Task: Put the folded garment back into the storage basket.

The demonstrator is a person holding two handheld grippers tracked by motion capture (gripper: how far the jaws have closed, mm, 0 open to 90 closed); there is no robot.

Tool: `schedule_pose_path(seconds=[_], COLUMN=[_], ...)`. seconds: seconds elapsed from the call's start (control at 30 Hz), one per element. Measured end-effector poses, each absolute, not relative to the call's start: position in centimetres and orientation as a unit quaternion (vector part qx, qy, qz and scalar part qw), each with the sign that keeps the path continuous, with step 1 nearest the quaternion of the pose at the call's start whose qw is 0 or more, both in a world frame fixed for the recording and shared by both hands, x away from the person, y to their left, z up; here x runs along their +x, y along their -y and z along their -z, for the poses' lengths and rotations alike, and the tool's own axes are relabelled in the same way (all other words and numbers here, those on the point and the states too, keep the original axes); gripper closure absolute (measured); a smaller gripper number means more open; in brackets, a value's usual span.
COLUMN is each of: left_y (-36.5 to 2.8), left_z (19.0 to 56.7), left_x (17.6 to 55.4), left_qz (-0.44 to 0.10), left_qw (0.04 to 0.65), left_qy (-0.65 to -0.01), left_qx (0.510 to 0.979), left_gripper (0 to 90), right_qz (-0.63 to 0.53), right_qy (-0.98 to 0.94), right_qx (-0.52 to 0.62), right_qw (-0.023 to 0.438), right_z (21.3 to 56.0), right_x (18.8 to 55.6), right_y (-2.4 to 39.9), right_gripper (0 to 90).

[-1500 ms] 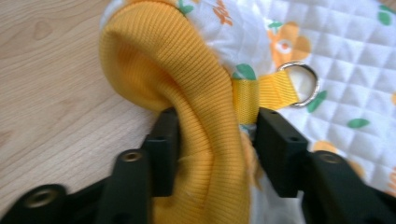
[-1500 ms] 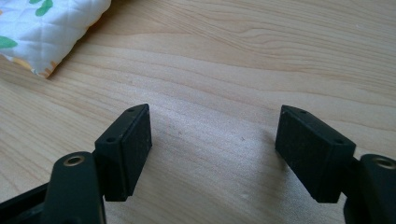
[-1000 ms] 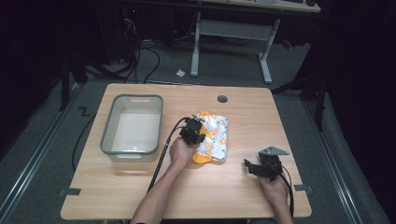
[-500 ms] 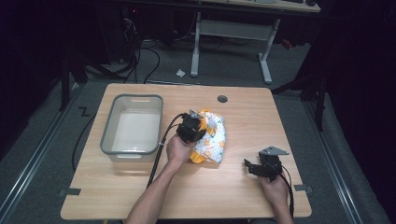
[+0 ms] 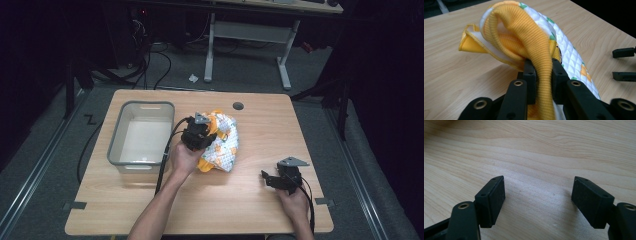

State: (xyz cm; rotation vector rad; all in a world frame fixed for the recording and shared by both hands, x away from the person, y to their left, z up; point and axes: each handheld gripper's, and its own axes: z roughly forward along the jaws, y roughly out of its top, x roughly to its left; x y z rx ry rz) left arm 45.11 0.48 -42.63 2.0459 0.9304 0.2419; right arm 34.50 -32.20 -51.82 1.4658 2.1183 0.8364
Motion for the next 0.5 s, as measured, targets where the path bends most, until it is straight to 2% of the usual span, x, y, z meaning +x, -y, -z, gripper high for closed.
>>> schedule_pose_path(seconds=[0.5], left_y=[-2.9], left_z=[41.3], left_x=[44.9], left_qz=[-0.098], left_qw=[0.447], left_qy=[-0.382], left_qx=[0.803], left_gripper=[78.2], right_qz=[-0.302], right_qy=[-0.764], right_qx=[0.528], right_qw=[0.215], right_z=[51.8], right_x=[34.5], right_y=[32.2], right_gripper=[27.3])
